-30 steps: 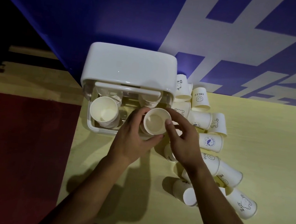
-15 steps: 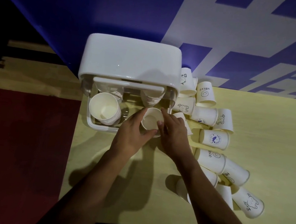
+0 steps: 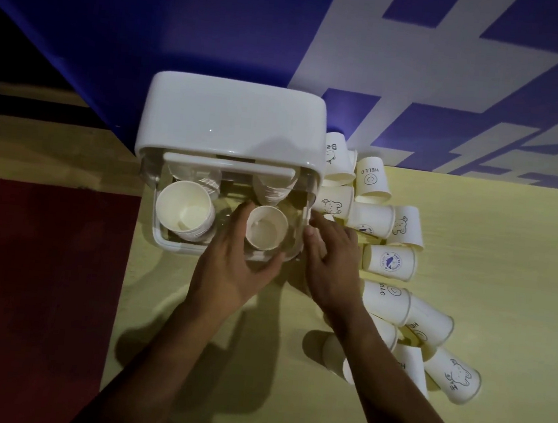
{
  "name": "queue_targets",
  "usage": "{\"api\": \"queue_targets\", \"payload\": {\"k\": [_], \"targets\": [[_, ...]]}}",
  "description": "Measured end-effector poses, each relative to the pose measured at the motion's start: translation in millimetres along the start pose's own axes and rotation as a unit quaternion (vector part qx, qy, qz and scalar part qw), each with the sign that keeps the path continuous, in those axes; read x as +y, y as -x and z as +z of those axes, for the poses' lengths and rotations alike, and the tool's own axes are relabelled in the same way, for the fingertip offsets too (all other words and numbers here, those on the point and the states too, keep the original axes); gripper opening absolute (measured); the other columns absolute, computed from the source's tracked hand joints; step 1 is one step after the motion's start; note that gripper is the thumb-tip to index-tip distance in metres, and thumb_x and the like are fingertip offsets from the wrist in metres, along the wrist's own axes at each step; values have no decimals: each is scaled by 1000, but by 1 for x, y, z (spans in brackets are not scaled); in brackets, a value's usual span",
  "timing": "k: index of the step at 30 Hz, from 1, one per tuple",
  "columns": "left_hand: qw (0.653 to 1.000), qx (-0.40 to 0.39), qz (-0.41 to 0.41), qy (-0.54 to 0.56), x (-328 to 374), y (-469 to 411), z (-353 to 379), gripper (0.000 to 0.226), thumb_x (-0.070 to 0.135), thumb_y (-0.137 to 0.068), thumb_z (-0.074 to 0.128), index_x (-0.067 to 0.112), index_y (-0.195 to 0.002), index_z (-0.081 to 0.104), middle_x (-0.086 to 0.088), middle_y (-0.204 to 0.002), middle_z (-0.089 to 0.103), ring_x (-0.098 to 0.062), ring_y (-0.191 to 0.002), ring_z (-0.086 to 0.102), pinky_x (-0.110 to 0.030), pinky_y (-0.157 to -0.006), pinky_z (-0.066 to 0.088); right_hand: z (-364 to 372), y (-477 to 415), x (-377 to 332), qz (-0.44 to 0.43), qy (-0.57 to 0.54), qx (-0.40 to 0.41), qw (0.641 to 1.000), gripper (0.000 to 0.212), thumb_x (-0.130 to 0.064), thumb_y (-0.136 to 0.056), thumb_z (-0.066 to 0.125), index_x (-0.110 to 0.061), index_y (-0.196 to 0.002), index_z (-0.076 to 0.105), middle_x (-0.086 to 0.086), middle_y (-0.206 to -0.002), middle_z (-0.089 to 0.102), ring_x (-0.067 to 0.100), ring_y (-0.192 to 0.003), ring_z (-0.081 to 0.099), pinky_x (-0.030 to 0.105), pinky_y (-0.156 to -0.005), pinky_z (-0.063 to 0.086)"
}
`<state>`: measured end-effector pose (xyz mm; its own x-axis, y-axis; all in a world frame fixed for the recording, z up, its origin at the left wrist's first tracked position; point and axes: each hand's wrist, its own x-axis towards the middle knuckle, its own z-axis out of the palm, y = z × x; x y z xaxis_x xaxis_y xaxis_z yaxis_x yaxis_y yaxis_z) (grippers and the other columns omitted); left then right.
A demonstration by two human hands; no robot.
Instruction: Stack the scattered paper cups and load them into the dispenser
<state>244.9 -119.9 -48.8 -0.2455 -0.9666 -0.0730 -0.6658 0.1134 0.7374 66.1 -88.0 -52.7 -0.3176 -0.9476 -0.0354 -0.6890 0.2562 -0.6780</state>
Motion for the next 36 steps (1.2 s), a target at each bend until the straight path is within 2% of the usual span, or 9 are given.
{"api": "queue_targets", "payload": {"k": [3,7,9,12,17,21,25,29,36], "targets": [[996,32,85,0,38,15,4,73,54,-85,66,17,-145,49,-5,-142,60,-21,-126,60,-33,-95,55,-39,7,18,39,-30,65,997,43,-41,-104,45,-15,-129,69,3,-118,72,19,-111,56,35,-94,44],[985,-80,154,-13,100,-7,31,62,47,-87,70,24,-141,49,4,-137,59,-14,-117,59,-28,-86,52,-98,11,43,73,-57,105,990,29,-25,-107,53,-7,-116,74,-5,-99,70,-1,-90,59,8,-75,42],[975,-131,176,-45,124,-31,54,65,47,-89,68,25,-147,45,4,-145,54,-16,-124,56,-31,-92,52,-122,11,59,101,-59,118,986,27,-22,-107,53,-7,-114,74,-1,-98,73,-7,-87,60,7,-71,41],[947,-214,206,-119,156,-67,99,74,48,-90,67,25,-153,37,4,-156,43,-20,-136,47,-39,-102,47,-148,14,95,146,-63,132,978,29,-27,-106,53,-8,-112,74,4,-103,75,9,-91,61,17,-73,45],[825,-314,343,-322,192,-117,159,81,39,-84,77,29,-154,36,3,-162,31,-23,-144,32,-44,-116,35,-181,17,148,189,-76,110,973,32,-36,-106,52,-19,-123,73,-14,-107,67,1,-95,58,18,-77,43],[748,-336,359,-446,193,-137,175,86,30,-74,85,26,-145,37,-2,-145,42,-26,-122,47,-42,-96,47,-199,22,188,196,-71,83,974,35,-39,-105,52,-17,-125,71,-9,-109,68,0,-86,62,4,-71,40],[761,-334,272,-485,181,-135,183,76,32,-82,78,20,-142,33,-6,-128,46,-26,-112,56,-36,-76,41,-201,13,216,211,-74,46,974,32,-35,-101,62,-20,-128,69,-6,-112,71,-2,-86,62,5,-70,42],[817,-314,207,-436,172,-135,192,63,23,-86,73,22,-137,37,-4,-121,52,-29,-113,60,-37,-68,41,-193,-8,226,140,-59,-39,988,42,-25,-94,72,-19,-135,64,-4,-119,67,15,-86,64,31,-82,54],[956,-225,98,-160,191,-118,152,70,25,-78,84,23,-138,49,4,-136,47,-21,-110,55,-33,-90,46,-182,-65,227,-142,175,-159,961,75,-2,-73,68,-29,-142,55,7,-155,39,35,-122,49,47,-90,52]]}}
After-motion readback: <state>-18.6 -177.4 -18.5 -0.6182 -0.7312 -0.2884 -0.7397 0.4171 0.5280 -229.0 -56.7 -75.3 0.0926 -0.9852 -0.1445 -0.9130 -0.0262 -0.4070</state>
